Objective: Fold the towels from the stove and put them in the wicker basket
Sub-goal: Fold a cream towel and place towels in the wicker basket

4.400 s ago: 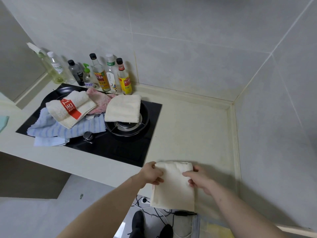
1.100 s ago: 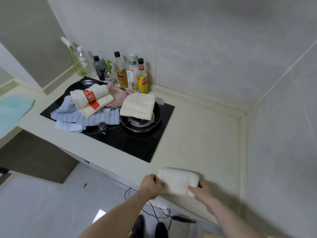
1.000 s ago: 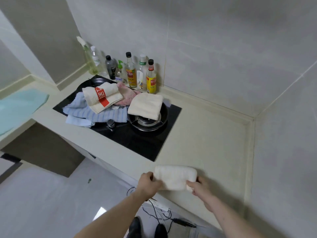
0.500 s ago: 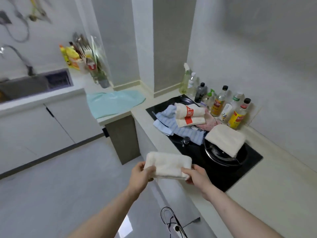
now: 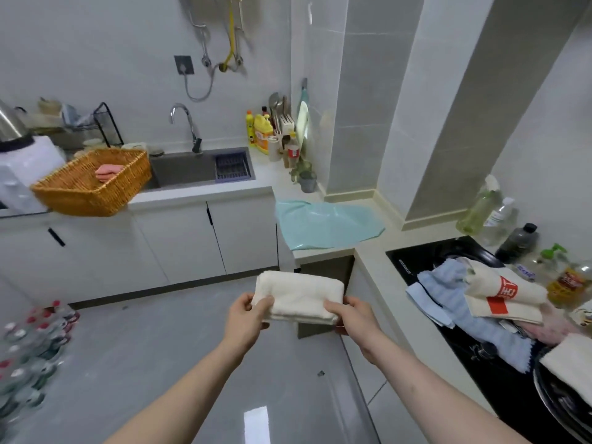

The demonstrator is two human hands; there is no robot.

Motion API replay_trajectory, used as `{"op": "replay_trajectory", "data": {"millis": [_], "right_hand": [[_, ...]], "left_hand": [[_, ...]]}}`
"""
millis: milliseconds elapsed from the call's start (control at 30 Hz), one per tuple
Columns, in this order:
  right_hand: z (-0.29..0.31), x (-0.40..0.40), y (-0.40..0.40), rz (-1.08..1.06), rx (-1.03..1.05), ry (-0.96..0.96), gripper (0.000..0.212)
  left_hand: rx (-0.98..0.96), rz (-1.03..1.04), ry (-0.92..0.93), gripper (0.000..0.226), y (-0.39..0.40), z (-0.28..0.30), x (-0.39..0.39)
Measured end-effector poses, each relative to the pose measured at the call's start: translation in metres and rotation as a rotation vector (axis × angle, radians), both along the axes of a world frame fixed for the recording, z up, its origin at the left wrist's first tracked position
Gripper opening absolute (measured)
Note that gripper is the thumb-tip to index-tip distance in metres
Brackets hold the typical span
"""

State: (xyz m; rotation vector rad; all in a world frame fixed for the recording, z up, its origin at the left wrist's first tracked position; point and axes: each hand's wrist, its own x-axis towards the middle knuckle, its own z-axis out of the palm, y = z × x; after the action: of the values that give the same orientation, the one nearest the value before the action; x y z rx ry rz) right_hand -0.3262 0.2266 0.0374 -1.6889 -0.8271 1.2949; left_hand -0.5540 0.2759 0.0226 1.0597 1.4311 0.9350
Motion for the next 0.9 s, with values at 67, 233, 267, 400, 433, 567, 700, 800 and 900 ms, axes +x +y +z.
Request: {"op": "replay_trajectory", "data": {"millis": [67, 233, 267, 400, 433, 567, 700, 800, 900], "right_hand": [[0.006, -0.018, 0.030, 0.044, 0.008, -0.028, 0.032], [0.018, -0.052, 0.109, 0.132, 0.015, -0.021, 0.021], [0.018, -0.057, 0.126, 0.153, 0.020, -0.019, 0.019], [0.021, -0.080, 0.198, 0.254, 0.038, -0.015, 0.019], [0.021, -0.085, 0.216, 0.281, 0.040, -0.012, 0.018], [0.028, -0.114, 0.282, 0.391, 0.050, -0.008, 0.015], [0.038, -0.153, 0.334, 0.506, 0.056, -0.003, 0.016], [0.047, -0.189, 0.366, 0.569, 0.065, 0.005, 0.016], [0.053, -0.229, 0.399, 0.609, 0.070, 0.016, 0.021]], "left_hand": [[0.011, 0.054, -0.011, 0.016, 0.022, 0.002, -0.020], [0.032, 0.155, -0.017, 0.017, 0.077, 0.008, -0.057], [0.039, 0.174, -0.013, 0.017, 0.090, 0.009, -0.064], [0.068, 0.246, 0.032, 0.019, 0.143, 0.016, -0.089], [0.074, 0.266, 0.042, 0.020, 0.155, 0.018, -0.095], [0.068, 0.372, 0.065, 0.022, 0.194, 0.026, -0.123], [0.048, 0.476, 0.092, 0.023, 0.219, 0.032, -0.158], [0.024, 0.533, 0.089, 0.027, 0.238, 0.035, -0.191], [0.020, 0.562, 0.102, 0.030, 0.258, 0.038, -0.230]]}}
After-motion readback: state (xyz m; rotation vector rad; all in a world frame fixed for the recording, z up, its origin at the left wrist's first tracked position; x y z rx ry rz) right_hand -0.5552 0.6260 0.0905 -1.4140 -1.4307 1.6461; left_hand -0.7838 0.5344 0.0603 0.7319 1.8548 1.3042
